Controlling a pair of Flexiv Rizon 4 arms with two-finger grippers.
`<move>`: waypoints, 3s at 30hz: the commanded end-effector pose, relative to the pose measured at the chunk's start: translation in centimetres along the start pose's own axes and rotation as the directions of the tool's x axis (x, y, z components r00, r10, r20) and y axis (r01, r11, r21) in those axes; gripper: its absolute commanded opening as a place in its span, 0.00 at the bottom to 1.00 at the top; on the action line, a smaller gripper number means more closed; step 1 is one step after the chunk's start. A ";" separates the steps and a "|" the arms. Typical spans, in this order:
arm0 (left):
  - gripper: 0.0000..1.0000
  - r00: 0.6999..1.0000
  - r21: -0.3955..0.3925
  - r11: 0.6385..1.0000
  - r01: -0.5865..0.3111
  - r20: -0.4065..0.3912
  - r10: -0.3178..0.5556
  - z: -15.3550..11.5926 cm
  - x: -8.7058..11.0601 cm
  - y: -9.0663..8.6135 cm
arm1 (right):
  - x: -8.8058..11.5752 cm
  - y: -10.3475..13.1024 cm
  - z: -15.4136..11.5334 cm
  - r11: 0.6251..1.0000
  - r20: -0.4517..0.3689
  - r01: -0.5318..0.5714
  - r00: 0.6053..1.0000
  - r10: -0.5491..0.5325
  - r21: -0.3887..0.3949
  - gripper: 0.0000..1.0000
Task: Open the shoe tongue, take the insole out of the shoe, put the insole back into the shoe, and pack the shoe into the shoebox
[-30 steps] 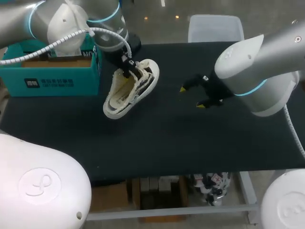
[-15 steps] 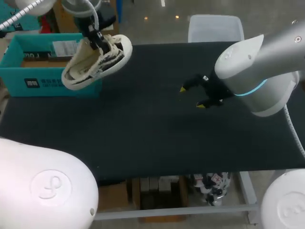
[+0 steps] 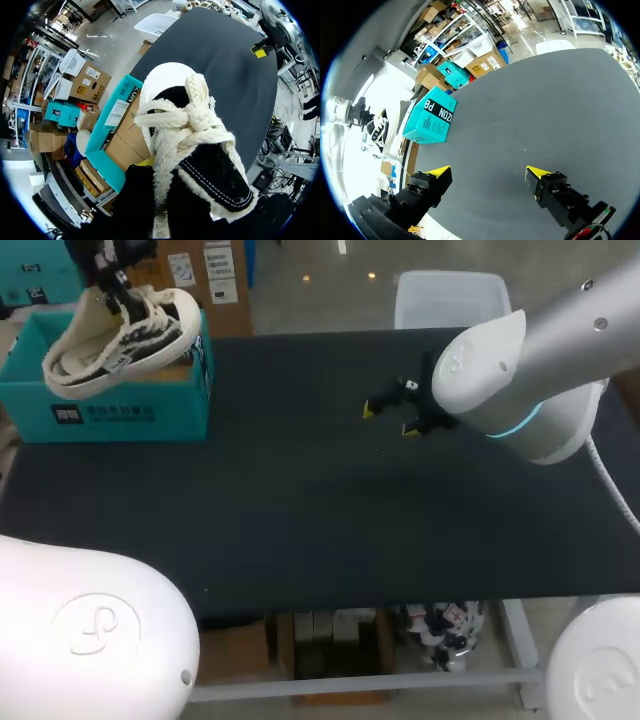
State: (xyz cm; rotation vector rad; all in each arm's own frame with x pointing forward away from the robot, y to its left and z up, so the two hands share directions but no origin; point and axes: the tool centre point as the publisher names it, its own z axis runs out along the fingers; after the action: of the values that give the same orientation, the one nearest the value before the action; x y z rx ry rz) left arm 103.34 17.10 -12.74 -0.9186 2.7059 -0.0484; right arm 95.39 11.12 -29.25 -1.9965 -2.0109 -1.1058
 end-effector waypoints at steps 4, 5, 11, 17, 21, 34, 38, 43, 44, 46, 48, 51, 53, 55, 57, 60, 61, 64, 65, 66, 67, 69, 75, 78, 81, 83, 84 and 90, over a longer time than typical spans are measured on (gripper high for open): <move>0.00 0.994 -0.048 0.999 0.021 -0.103 -0.025 5.4 -4.8 0.4 | 0.1 2.5 -0.7 0.994 0.213 0.078 0.973 -0.091 0.071 1.00; 0.00 0.993 -0.053 0.998 0.024 -0.114 -0.030 5.9 -5.3 0.4 | 0.1 2.9 -0.7 0.991 0.202 0.095 0.973 -0.112 0.094 1.00; 0.00 0.991 -0.075 0.997 0.031 -0.127 -0.040 7.6 -7.6 0.8 | -0.4 4.9 -0.6 0.967 0.228 0.194 0.946 -0.228 0.164 1.00; 0.00 0.993 -0.082 0.997 0.010 -0.118 -0.020 8.8 -9.1 1.1 | -0.7 6.6 -0.8 0.935 0.220 0.278 0.920 -0.325 0.222 1.00; 0.00 0.994 -0.087 0.996 -0.018 -0.110 0.008 10.0 -9.7 0.9 | -0.2 6.9 -0.9 0.898 0.201 0.338 0.895 -0.399 0.281 1.00; 0.00 0.998 -0.071 0.997 -0.022 -0.069 0.017 10.5 -10.1 0.8 | -0.2 7.5 -1.4 0.888 0.248 0.307 0.882 -0.400 0.342 1.00; 0.00 0.998 -0.071 0.997 -0.022 -0.069 0.017 10.5 -10.1 0.8 | -0.2 7.5 -1.4 0.888 0.248 0.307 0.882 -0.400 0.342 1.00; 0.00 0.980 -0.074 0.979 -0.190 -0.076 0.185 10.9 -11.1 0.4 | -0.2 7.5 -1.2 0.867 0.243 0.339 0.864 -0.440 0.365 1.00; 0.00 0.980 -0.079 0.980 -0.184 -0.091 0.177 11.1 -11.8 0.2 | -0.4 7.5 -1.2 0.867 0.243 0.337 0.865 -0.439 0.367 1.00; 0.00 0.947 -0.058 0.952 -0.301 -0.138 0.291 11.5 -13.1 0.1 | -0.6 7.6 -1.1 0.853 0.238 0.355 0.855 -0.462 0.382 1.00; 0.00 0.908 -0.042 0.917 -0.397 -0.162 0.386 11.9 -14.3 0.0 | -0.7 7.7 -1.1 0.838 0.230 0.375 0.843 -0.486 0.396 1.00; 0.00 0.861 -0.002 0.877 -0.481 -0.186 0.472 12.1 -15.5 -0.2 | -0.6 7.8 -1.0 0.819 0.229 0.397 0.826 -0.515 0.414 1.00; 0.00 0.808 0.022 0.825 -0.564 -0.189 0.558 12.8 -16.2 -0.3 | -0.6 7.9 -1.0 0.795 0.222 0.419 0.807 -0.547 0.438 1.00; 0.00 0.793 0.031 0.818 -0.575 -0.226 0.566 13.6 -16.8 -0.8 | -0.5 8.0 -1.0 0.784 0.219 0.435 0.795 -0.565 0.444 1.00; 0.00 0.763 0.061 0.797 -0.601 -0.251 0.595 14.4 -17.0 -1.2 | -0.6 8.0 -1.0 0.769 0.207 0.456 0.783 -0.586 0.449 1.00; 0.00 0.745 0.072 0.788 -0.611 -0.282 0.604 15.9 -16.4 -1.9 | -0.7 7.8 -0.9 0.749 0.195 0.484 0.766 -0.613 0.453 1.00; 0.00 0.750 0.051 0.789 -0.612 -0.279 0.600 16.5 -16.0 -2.2 | -0.8 7.7 -0.9 0.742 0.188 0.497 0.760 -0.622 0.450 1.00; 0.00 0.733 0.069 0.774 -0.629 -0.280 0.620 17.6 -15.3 -2.7 | -1.2 7.5 -1.1 0.739 0.185 0.503 0.757 -0.627 0.447 1.00; 0.00 0.719 0.084 0.762 -0.642 -0.277 0.637 17.8 -15.1 -2.8 | -1.3 7.4 -1.1 0.738 0.183 0.505 0.756 -0.629 0.448 1.00; 0.00 0.723 0.077 0.764 -0.641 -0.275 0.634 18.1 -15.0 -2.8 | -1.3 7.4 -1.1 0.736 0.183 0.506 0.755 -0.630 0.449 1.00; 0.25 0.725 0.061 0.763 -0.643 -0.271 0.633 18.4 -14.9 -2.9 | -1.4 7.3 -1.2 0.735 0.181 0.507 0.754 -0.631 0.450 1.00; 1.00 0.721 0.042 0.754 -0.655 -0.264 0.641 18.8 -14.7 -2.9 | -1.4 7.2 -1.3 0.734 0.178 0.509 0.754 -0.632 0.450 1.00; 1.00 0.750 0.017 0.775 -0.632 -0.237 0.617 17.7 -14.1 -2.7 | -1.9 6.8 -1.8 0.743 0.178 0.503 0.762 -0.622 0.441 1.00; 1.00 0.759 0.035 0.777 -0.629 -0.191 0.623 15.2 -13.2 -2.6 | -2.0 6.6 -2.1 0.742 0.176 0.508 0.761 -0.624 0.436 1.00; 1.00 0.753 0.054 0.765 -0.642 -0.147 0.642 12.4 -11.8 -2.7 | -2.0 6.3 -2.3 0.745 0.177 0.507 0.762 -0.622 0.433 1.00; 1.00 0.754 0.048 0.763 -0.645 -0.123 0.645 10.8 -10.7 -3.1 | -2.1 6.2 -2.4 0.746 0.175 0.506 0.765 -0.620 0.434 1.00; 1.00 0.753 0.050 0.762 -0.646 -0.122 0.647 10.0 -10.2 -3.3 | -2.2 6.1 -2.4 0.745 0.173 0.506 0.765 -0.620 0.434 1.00; 1.00 0.754 0.024 0.761 -0.649 -0.112 0.647 5.8 -6.9 -5.2 | -2.4 5.8 -2.9 0.738 0.167 0.509 0.762 -0.626 0.443 1.00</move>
State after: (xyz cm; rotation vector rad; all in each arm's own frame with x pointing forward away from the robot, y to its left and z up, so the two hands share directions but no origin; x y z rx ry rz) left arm 118.54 19.11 -19.13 0.0918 3.1568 -0.0535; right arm 99.96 7.04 -26.25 -1.4454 -2.8615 -0.4000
